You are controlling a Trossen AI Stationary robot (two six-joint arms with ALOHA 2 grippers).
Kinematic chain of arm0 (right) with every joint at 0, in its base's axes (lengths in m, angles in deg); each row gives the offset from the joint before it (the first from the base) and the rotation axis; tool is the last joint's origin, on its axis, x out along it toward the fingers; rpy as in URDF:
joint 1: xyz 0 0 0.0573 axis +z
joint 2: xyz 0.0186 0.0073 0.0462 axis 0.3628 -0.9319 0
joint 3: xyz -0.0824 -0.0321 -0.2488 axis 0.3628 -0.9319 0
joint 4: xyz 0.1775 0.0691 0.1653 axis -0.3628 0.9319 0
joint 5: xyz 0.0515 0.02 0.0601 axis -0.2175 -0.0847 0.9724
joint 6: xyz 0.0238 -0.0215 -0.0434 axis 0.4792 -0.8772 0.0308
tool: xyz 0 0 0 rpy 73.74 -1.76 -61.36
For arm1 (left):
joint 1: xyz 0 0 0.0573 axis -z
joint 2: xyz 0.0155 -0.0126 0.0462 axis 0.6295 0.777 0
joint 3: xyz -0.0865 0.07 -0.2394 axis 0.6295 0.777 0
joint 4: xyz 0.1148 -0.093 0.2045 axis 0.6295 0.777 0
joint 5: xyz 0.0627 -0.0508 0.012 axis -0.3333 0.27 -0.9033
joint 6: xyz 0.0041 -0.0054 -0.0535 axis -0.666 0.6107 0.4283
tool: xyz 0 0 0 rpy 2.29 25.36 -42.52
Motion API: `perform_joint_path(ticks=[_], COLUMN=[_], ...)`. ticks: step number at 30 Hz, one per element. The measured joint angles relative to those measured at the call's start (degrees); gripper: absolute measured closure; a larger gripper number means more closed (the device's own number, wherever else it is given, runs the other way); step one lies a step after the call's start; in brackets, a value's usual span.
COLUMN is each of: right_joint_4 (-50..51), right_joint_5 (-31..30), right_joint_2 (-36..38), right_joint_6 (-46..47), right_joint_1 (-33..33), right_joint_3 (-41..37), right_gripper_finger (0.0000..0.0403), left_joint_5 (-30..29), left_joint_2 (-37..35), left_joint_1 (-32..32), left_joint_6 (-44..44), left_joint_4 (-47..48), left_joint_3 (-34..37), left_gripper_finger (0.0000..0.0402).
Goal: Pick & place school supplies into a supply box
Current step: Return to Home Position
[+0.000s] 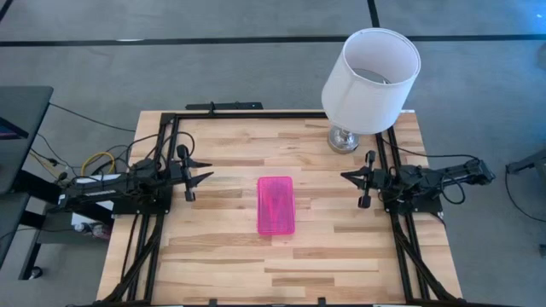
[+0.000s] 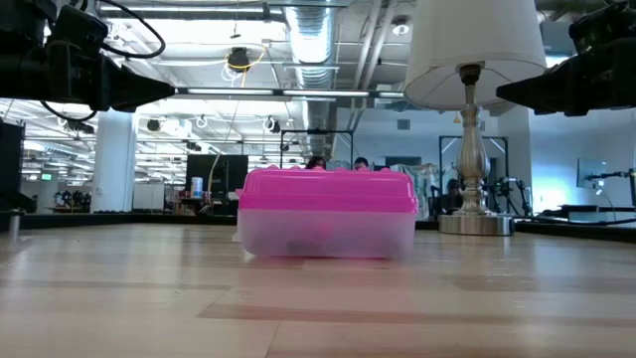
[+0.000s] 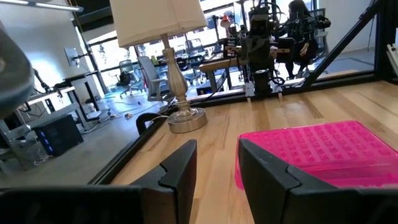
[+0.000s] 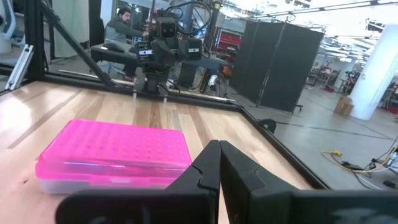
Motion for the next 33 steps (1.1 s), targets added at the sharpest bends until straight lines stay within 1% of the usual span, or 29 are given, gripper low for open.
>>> perform_joint_path(ticks=[3,4,7,8,12,17,19,33], right_joint_4=[-0.01,-0.01,-0.01,-0.01,0.06,1.15,1.39,1.41], right_joint_5=[0.01,0.02,0.12,0.12,0.96,10.19,11.85,12.05], right_joint_2=[0.0,0.0,0.0,0.0,0.0,0.0,0.0,0.0], right_joint_6=[0.1,1.63,11.41,11.99,11.59,11.96,11.93,11.98], right_joint_1=[0.0,0.0,0.02,0.02,0.05,0.09,0.09,0.09], right_joint_3=[0.0,0.0,0.0,0.0,0.0,0.0,0.0,0.0], right_gripper_finger=[0.0403,0.0403,0.0403,0.0403,0.0403,0.0403,0.0403,0.0403], left_joint_5=[0.0,0.0,0.0,0.0,-0.02,-0.02,-0.02,-0.04], left_joint_2=[0.0,0.0,0.0,0.0,0.0,0.02,0.02,0.02], left_joint_1=[0.0,0.0,0.0,0.0,0.0,0.0,0.0,0.0], left_joint_6=[0.27,0.25,0.23,0.41,0.48,0.47,0.2,0.37], left_joint_4=[0.01,0.01,0.01,0.01,0.02,0.04,0.04,0.05], left_joint_3=[0.0,0.0,0.0,0.0,0.0,0.0,0.0,0.0], left_gripper_finger=[0.0288,0.0288,0.0288,0.0288,0.0288,0.0288,0.0288,0.0288])
